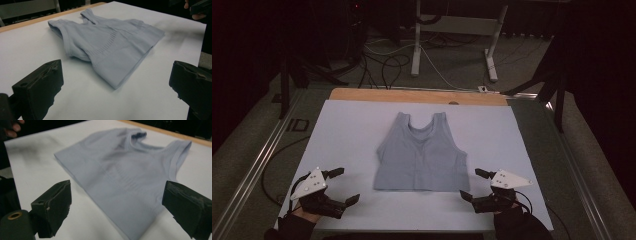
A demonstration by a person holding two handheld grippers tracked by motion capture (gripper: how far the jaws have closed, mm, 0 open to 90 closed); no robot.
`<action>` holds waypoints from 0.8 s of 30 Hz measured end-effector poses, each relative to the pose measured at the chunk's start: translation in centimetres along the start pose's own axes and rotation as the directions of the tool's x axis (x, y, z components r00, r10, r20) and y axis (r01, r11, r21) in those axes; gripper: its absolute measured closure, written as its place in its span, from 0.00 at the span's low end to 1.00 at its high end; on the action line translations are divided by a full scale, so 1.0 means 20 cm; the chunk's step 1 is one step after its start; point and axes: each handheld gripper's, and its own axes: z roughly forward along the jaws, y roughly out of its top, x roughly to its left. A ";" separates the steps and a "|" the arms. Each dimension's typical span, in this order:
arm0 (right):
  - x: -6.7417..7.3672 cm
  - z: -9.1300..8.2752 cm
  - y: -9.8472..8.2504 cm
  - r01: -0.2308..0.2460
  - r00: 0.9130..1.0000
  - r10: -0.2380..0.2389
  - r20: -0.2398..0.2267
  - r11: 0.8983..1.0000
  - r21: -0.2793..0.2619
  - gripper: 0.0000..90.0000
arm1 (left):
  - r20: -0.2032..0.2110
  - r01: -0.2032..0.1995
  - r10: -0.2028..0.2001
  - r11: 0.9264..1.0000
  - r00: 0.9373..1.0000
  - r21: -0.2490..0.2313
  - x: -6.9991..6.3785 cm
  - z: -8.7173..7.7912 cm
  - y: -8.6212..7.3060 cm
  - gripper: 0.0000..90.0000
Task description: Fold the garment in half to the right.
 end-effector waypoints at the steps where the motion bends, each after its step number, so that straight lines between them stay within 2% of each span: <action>1: 0.00 0.00 0.02 0.001 1.000 -0.001 -0.002 1.000 -0.004 0.10 | -0.003 -0.005 0.005 1.000 1.000 0.005 0.00 0.00 0.01 0.00; 11: -0.01 0.00 0.17 0.056 0.998 -0.056 0.006 0.998 -0.024 0.10 | 0.017 -0.003 0.002 1.000 1.000 0.026 0.00 0.02 0.11 0.00; 13: -0.02 0.02 0.21 0.069 0.998 -0.069 0.001 0.997 -0.028 0.10 | 0.019 -0.014 0.014 0.999 1.000 0.034 -0.01 0.03 0.13 0.00; 16: -0.02 0.04 0.25 0.074 0.997 -0.074 -0.003 0.997 -0.036 0.10 | 0.016 -0.005 0.004 0.999 1.000 0.035 0.00 0.03 0.16 0.00; 24: -0.03 0.14 0.36 0.099 0.995 -0.101 -0.026 0.994 -0.045 0.10 | -0.012 -0.013 0.014 0.998 1.000 0.057 -0.01 0.04 0.24 0.00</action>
